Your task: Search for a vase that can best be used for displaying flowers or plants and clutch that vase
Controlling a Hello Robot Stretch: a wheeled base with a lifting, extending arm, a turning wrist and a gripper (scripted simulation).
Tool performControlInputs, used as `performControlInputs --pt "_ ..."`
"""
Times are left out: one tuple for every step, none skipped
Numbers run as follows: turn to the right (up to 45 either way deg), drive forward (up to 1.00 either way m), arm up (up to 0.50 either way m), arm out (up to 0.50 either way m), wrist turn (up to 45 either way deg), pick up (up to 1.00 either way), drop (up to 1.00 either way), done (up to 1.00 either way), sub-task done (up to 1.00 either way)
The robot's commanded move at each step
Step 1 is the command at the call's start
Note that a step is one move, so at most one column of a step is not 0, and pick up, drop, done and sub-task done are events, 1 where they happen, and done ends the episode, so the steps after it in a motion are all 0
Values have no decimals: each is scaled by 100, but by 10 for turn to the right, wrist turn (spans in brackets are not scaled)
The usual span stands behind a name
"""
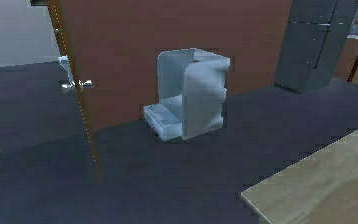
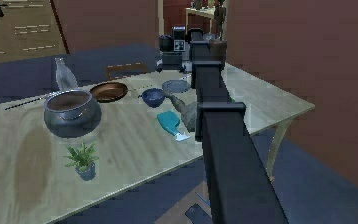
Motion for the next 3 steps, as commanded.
performControlInputs --pt "0 0 0 0 240 0 0 0 0" --pt "0 0 -26 0 0 0 0 0 0" --pt "0 0 0 0 0 100 0 0 0"
